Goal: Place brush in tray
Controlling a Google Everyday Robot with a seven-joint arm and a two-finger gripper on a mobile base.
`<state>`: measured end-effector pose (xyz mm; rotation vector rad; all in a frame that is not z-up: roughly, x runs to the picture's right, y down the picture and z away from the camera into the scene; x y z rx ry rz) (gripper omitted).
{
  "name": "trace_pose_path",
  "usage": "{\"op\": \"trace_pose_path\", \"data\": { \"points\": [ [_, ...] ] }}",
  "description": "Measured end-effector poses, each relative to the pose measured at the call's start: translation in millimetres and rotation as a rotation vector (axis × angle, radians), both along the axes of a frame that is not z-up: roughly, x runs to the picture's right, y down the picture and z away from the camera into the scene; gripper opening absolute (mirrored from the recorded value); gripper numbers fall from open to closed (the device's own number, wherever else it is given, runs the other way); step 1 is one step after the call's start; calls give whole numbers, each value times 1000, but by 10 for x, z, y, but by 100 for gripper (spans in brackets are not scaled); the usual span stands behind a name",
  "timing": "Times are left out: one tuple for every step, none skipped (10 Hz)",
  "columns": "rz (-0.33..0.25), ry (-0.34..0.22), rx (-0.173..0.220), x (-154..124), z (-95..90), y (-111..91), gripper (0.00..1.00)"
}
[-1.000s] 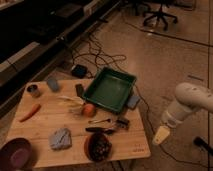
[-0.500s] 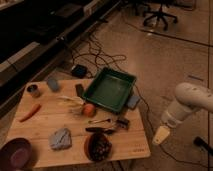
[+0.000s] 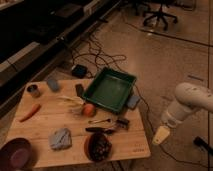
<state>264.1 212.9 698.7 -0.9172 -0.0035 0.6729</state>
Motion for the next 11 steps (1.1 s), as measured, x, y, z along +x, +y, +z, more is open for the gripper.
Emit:
{"op": "trace_pose_path", "data": {
  "points": [
    [0,0,0,0,0,0,80],
    [-3,0,1,1,-3,-2,80],
    [-22,2,15,2,-5,-34,80],
    [-39,3,41,-15,-2,-124,80],
    [-53,0,64,-52,5,-258,80],
    [-87,-37,108,-143,9,-518,80],
    [-119,-85,138,-253,15,-687,80],
    [-163,-154,176,-452,18,-859,80],
    [-219,-238,210,-689,18,-974,80],
    [-271,-307,223,-875,12,-1012,80],
    [-309,-360,230,-1035,12,-1033,80]
  ]
}}
